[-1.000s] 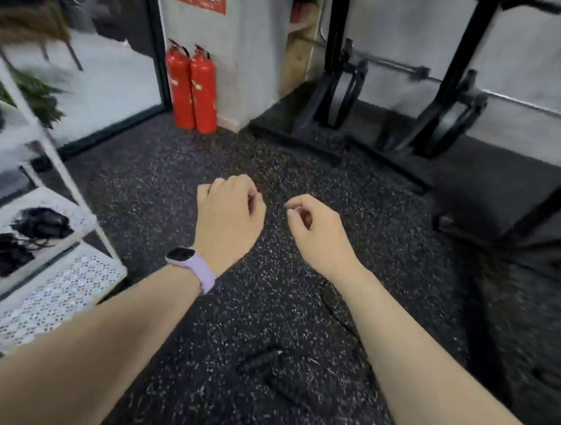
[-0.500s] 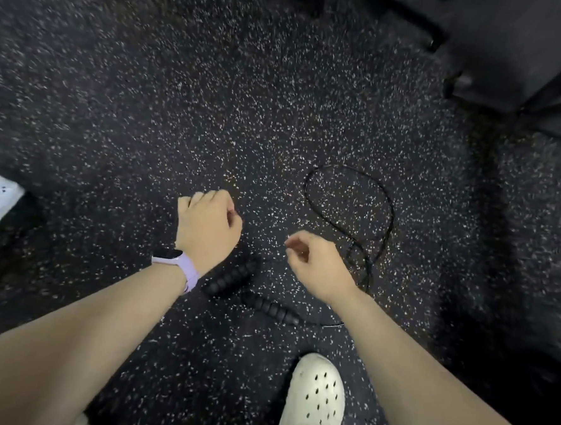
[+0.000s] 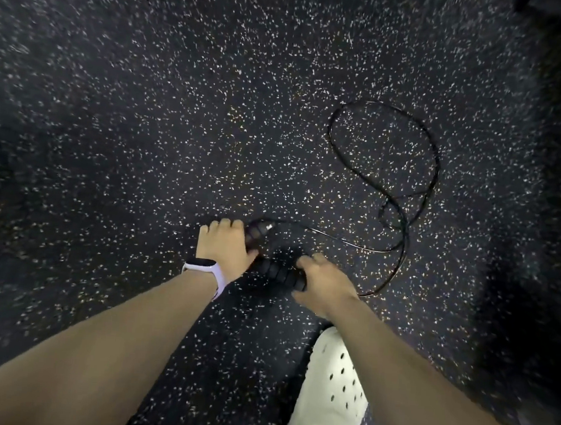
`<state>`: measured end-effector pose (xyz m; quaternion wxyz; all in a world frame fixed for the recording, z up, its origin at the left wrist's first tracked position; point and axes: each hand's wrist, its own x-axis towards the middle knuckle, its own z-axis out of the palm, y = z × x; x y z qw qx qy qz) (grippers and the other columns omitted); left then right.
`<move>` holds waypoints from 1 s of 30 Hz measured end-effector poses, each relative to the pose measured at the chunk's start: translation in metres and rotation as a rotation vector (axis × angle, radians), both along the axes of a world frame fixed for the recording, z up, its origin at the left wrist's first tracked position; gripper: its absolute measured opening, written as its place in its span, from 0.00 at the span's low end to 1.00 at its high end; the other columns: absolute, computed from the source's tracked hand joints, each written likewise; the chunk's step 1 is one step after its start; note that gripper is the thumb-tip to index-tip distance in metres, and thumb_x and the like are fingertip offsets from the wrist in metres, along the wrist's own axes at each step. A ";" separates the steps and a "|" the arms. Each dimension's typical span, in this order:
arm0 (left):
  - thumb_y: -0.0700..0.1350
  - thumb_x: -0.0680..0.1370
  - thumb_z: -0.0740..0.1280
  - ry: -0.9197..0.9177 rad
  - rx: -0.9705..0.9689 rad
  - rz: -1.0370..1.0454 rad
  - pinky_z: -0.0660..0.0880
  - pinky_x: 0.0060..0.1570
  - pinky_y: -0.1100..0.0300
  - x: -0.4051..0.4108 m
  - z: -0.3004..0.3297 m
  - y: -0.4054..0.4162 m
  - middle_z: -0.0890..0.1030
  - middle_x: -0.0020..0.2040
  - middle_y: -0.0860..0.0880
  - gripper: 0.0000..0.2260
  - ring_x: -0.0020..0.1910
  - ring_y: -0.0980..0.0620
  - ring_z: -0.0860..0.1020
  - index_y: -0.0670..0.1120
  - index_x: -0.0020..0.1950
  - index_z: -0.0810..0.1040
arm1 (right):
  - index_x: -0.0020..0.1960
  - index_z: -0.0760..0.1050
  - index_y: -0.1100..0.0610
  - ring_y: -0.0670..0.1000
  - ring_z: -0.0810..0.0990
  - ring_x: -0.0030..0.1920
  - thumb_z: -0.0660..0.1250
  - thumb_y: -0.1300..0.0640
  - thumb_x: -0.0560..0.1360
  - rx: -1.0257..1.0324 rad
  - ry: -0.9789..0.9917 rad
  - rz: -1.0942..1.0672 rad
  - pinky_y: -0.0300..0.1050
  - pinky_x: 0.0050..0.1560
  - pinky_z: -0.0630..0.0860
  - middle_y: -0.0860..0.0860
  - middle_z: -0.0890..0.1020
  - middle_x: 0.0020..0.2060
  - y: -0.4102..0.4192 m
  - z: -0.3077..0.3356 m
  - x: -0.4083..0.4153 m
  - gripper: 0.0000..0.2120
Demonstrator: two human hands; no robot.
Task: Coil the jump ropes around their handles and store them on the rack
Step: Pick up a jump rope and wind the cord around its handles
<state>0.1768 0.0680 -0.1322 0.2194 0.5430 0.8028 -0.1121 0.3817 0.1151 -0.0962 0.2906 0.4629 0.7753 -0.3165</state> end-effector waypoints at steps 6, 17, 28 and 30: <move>0.56 0.80 0.68 0.045 0.002 -0.066 0.69 0.60 0.50 0.002 -0.020 -0.005 0.79 0.60 0.45 0.19 0.58 0.44 0.78 0.45 0.63 0.72 | 0.72 0.66 0.53 0.60 0.83 0.53 0.68 0.55 0.80 0.113 -0.129 0.198 0.51 0.45 0.73 0.54 0.81 0.54 -0.016 -0.022 -0.002 0.22; 0.50 0.78 0.63 -0.969 -0.074 0.556 0.75 0.44 0.51 0.007 0.011 -0.001 0.81 0.43 0.46 0.08 0.41 0.47 0.80 0.46 0.48 0.72 | 0.70 0.68 0.47 0.60 0.81 0.38 0.62 0.64 0.77 0.399 0.136 0.115 0.48 0.36 0.65 0.50 0.73 0.40 -0.010 -0.015 -0.037 0.24; 0.44 0.71 0.77 -1.528 0.117 0.630 0.79 0.38 0.51 -0.006 0.107 0.020 0.85 0.46 0.44 0.19 0.37 0.46 0.82 0.48 0.60 0.79 | 0.64 0.60 0.47 0.54 0.80 0.44 0.60 0.69 0.76 0.319 0.588 -0.529 0.51 0.44 0.74 0.48 0.81 0.49 0.022 0.070 -0.073 0.24; 0.43 0.73 0.77 -1.561 0.185 0.624 0.79 0.36 0.52 -0.016 0.142 0.026 0.85 0.46 0.44 0.15 0.36 0.47 0.82 0.50 0.58 0.81 | 0.63 0.65 0.52 0.52 0.80 0.49 0.60 0.69 0.79 0.176 0.709 -0.771 0.49 0.50 0.75 0.51 0.81 0.53 0.035 0.101 -0.086 0.18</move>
